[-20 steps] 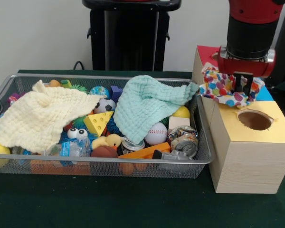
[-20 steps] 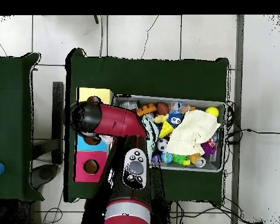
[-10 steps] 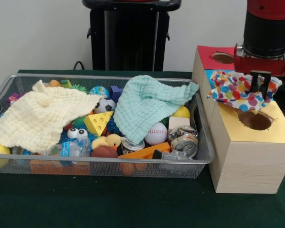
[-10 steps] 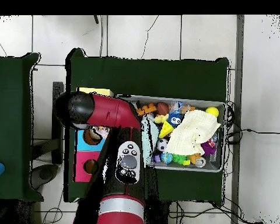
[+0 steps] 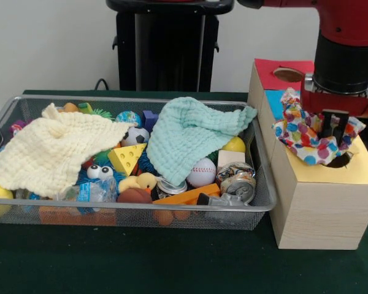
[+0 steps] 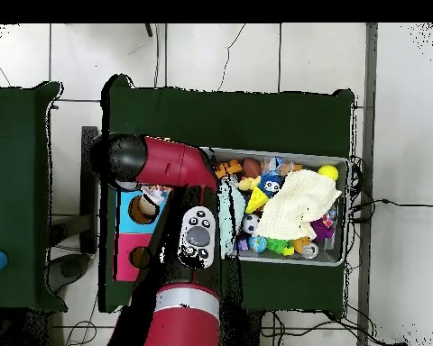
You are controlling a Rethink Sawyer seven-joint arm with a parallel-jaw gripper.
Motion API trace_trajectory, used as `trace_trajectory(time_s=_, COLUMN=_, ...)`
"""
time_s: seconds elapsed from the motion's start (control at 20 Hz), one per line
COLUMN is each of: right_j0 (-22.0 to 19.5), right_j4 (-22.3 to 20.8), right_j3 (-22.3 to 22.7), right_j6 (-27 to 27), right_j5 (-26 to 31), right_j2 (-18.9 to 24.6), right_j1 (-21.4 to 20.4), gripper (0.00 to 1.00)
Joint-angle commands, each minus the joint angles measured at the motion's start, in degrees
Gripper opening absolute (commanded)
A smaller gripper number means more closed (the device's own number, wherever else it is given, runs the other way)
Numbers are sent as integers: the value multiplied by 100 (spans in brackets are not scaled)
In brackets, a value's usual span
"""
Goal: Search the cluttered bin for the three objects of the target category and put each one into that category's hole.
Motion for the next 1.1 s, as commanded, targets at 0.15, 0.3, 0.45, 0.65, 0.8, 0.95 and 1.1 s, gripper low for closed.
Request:
trace_trajectory(time_s=0.15, right_j0=164, right_j4=-181, right_j3=22, right_j6=1453, right_j5=-746, right_j2=-215, right_j1=648, gripper=0)
trace_trajectory(time_s=0.3, right_j0=182, right_j4=-177, right_j3=174, right_j6=1369, right_j5=-973, right_j2=-216, right_j1=694, gripper=0)
trace_trajectory(time_s=0.45, right_j0=62, right_j4=-127, right_j3=283, right_j6=1165, right_j5=-1198, right_j2=-58, right_j1=751, gripper=0)
trace_trajectory(time_s=0.65, right_j0=-148, right_j4=-79, right_j3=420, right_j6=911, right_j5=-1437, right_j2=193, right_j1=761, gripper=0)
trace_trajectory(time_s=0.8, right_j0=-279, right_j4=-66, right_j3=430, right_j6=769, right_j5=-1535, right_j2=320, right_j1=780, gripper=0)
trace_trajectory(time_s=0.95, right_j0=-361, right_j4=-105, right_j3=347, right_j6=692, right_j5=-1719, right_j2=390, right_j1=899, gripper=0)
trace_trajectory(time_s=1.1, right_j0=-274, right_j4=-221, right_j3=116, right_j6=780, right_j5=-1808, right_j2=194, right_j1=1071, gripper=0)
